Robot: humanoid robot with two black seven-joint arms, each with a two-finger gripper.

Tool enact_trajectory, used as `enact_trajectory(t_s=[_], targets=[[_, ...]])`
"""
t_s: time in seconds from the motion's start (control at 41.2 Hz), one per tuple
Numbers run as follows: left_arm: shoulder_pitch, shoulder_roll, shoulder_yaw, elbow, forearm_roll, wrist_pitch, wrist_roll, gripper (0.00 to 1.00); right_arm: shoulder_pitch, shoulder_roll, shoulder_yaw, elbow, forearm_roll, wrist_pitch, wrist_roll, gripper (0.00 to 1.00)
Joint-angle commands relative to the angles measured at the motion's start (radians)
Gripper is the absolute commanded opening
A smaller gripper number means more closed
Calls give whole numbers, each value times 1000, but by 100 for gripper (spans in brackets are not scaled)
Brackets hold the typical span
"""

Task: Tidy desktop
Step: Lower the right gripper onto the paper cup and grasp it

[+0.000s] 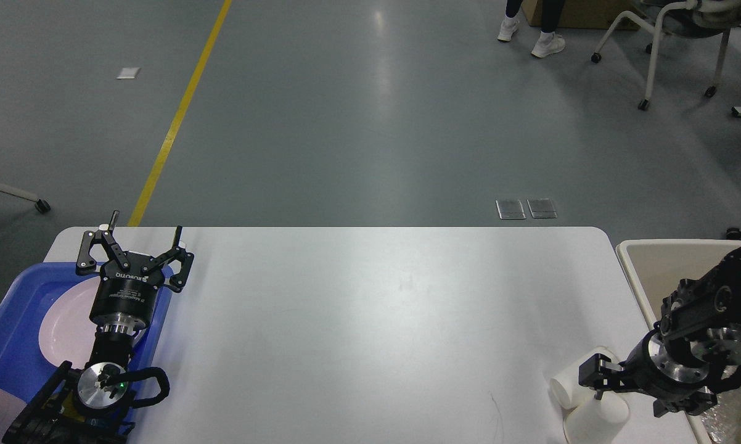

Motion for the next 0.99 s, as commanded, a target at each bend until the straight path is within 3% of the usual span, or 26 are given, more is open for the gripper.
enact_trajectory(t_s=[0.0, 0.509, 0.97], targets=[[0, 0, 0, 0, 0, 0, 0, 96, 9, -12, -2, 1, 6, 7, -2, 87], [0, 0, 0, 0, 0, 0, 0, 96, 53, -26, 0, 21, 8, 39, -3, 89], [0, 0, 0, 0, 0, 0, 0, 96, -62, -7, 50, -10, 8, 10, -5, 89]])
